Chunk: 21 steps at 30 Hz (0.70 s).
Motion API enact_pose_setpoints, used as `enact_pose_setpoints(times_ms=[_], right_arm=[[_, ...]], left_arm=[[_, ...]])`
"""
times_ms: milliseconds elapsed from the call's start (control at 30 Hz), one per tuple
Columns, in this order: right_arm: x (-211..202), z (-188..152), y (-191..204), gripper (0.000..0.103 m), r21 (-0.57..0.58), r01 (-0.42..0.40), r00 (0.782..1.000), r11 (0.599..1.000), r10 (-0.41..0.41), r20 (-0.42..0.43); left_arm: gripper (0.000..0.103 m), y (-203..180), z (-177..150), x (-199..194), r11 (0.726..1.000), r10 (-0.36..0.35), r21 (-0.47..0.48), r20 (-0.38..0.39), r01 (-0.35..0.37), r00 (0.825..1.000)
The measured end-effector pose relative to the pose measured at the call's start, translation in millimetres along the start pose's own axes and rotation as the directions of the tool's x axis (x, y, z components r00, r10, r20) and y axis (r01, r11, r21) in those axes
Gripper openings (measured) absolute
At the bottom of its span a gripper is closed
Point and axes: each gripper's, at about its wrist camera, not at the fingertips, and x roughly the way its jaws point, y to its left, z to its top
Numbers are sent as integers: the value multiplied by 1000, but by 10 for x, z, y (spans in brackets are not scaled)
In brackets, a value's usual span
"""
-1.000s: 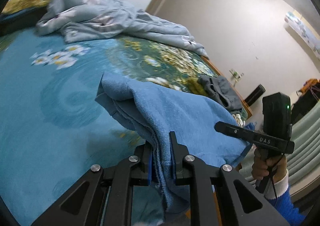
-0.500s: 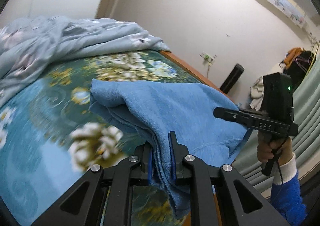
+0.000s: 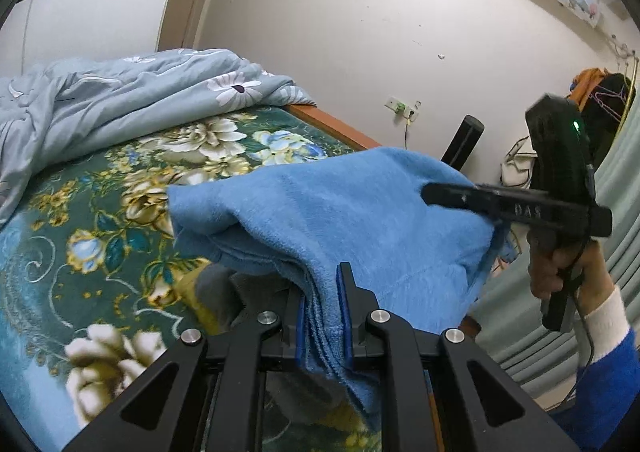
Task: Fold clothes
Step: 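Lift the folded sweater with both grippers and carry it toward the clothes stack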
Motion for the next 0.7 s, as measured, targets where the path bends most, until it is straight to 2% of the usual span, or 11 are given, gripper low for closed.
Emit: enact_pose_setpoints(times_ms=[133,267,467,500,600,700], right_arm=[[141,-68,-268,16,46,-20,1000,999,20,18],[507,-355,-536,16,102,2,998,995,5,-64],[627,-605,-746,18,193,-35,999,981,40,-23],[618,-602,-733,19,191,-31,999,981,36,-21],[571,-575,-657,24,165,10,1000,986,-6,-20],[498,-590,-575,28,137,57,998,989,-54,-21]], left_arm=[[16,22,-201,299,1000,-1,-19,-48,0,999],[16,70,-464,533,1000,5,-13,-99,-6,995],[19,58,-519,516,1000,15,3,-98,-14,995],[19,66,-506,491,1000,9,-1,-99,-9,995],[31,86,-500,385,999,36,1,-100,-36,994],[33,143,-502,272,999,43,-4,-89,-44,995]])
